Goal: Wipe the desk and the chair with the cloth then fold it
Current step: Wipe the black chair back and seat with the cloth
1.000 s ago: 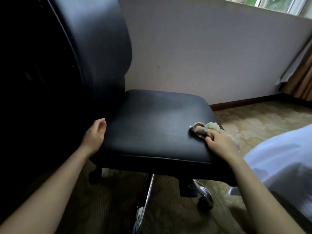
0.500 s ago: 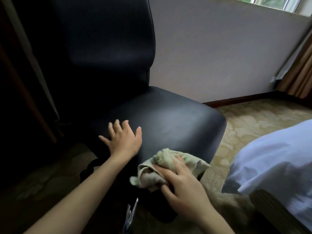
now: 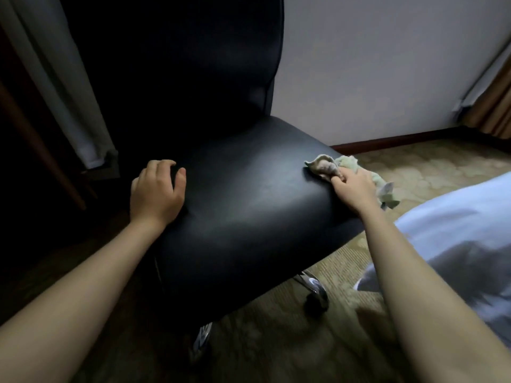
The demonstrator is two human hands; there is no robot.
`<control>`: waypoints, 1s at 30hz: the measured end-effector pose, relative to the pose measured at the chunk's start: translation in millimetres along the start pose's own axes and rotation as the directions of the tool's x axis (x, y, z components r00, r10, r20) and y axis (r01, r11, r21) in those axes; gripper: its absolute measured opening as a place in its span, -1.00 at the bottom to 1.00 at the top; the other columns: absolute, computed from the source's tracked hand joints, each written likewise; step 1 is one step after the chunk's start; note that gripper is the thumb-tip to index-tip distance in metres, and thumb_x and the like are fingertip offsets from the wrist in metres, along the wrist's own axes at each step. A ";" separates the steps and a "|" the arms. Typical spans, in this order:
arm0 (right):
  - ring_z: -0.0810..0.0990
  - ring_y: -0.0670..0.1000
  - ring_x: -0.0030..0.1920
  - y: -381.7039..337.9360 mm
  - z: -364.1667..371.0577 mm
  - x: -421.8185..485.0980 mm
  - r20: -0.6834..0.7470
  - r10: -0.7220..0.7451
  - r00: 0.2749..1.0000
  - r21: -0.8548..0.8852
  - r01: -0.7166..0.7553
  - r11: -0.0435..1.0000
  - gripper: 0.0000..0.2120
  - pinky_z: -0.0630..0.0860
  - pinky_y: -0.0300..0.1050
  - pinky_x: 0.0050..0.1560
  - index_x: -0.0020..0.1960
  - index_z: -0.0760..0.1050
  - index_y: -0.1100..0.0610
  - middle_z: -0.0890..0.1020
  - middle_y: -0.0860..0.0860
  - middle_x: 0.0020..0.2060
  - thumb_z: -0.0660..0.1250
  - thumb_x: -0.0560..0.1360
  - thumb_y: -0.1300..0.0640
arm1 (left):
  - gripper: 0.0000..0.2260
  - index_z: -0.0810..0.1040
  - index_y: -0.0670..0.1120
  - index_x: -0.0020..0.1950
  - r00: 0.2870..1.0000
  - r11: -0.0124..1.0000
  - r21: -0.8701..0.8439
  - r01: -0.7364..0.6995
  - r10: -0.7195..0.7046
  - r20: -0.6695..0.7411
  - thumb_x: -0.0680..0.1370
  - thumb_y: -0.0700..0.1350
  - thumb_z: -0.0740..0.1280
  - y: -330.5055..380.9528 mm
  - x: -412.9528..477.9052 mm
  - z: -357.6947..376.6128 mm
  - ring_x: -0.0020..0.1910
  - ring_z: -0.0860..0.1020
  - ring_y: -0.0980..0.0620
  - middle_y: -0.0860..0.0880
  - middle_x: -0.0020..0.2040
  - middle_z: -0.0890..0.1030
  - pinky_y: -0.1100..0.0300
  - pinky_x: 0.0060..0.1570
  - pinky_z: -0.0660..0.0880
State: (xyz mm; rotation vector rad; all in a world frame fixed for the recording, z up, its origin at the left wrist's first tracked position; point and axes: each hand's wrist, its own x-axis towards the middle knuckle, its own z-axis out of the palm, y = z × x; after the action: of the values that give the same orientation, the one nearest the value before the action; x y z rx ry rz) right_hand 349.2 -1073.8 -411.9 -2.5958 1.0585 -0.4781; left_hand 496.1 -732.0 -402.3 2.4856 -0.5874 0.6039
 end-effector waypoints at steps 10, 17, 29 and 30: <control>0.15 0.21 0.47 -113.3 22.5 -187.2 0.106 -0.577 0.810 0.129 0.564 0.815 -0.38 0.04 0.22 0.45 0.37 0.39 -0.13 0.35 0.12 0.41 -0.04 0.36 -0.19 | -0.63 0.36 -0.17 0.36 0.990 0.999 0.001 -0.033 0.032 0.137 0.61 -0.02 0.17 18.6 1.0 -30.9 0.16 0.45 -0.29 -0.21 0.34 0.32 -0.13 0.09 0.41; 0.44 0.28 0.28 -69.6 16.4 -132.8 -0.046 -0.495 0.868 0.013 0.496 0.868 -0.48 0.35 0.19 0.28 0.31 0.49 -0.04 0.50 0.19 0.28 0.09 0.42 -0.17 | -0.54 0.33 -0.15 0.40 0.966 0.978 0.039 0.203 -0.207 0.154 0.61 0.09 0.10 28.5 -42.0 -19.1 0.38 0.30 -0.18 -0.18 0.41 0.34 -0.13 0.37 0.16; 0.29 0.20 0.33 -26.9 -3.9 -76.4 -0.131 -0.037 0.991 -0.104 0.023 0.994 -0.44 0.21 0.11 0.32 0.30 0.46 -0.10 0.43 0.17 0.29 0.01 0.36 -0.14 | -0.54 0.32 -0.20 0.39 0.994 0.995 0.006 0.101 -0.100 -0.041 0.61 0.07 0.11 3.4 -39.5 -8.3 0.37 0.33 -0.15 -0.18 0.38 0.40 -0.13 0.41 0.03; 0.30 0.20 0.32 -40.3 -2.1 -86.3 -0.113 -0.066 0.991 -0.120 0.053 0.991 -0.43 0.21 0.11 0.31 0.30 0.46 -0.11 0.44 0.17 0.27 0.00 0.35 -0.14 | -0.53 0.31 -0.22 0.40 0.994 0.995 -0.025 0.095 -0.097 -0.057 0.61 0.07 0.11 1.1 -38.1 -8.8 0.37 0.34 -0.16 -0.20 0.37 0.40 -0.12 0.41 0.03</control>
State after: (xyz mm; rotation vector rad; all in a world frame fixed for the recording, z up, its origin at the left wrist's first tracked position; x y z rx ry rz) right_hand 315.0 -984.9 -410.7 -2.7377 1.0785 -0.6064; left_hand 462.1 -717.1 -414.9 2.4506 -0.4475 0.6263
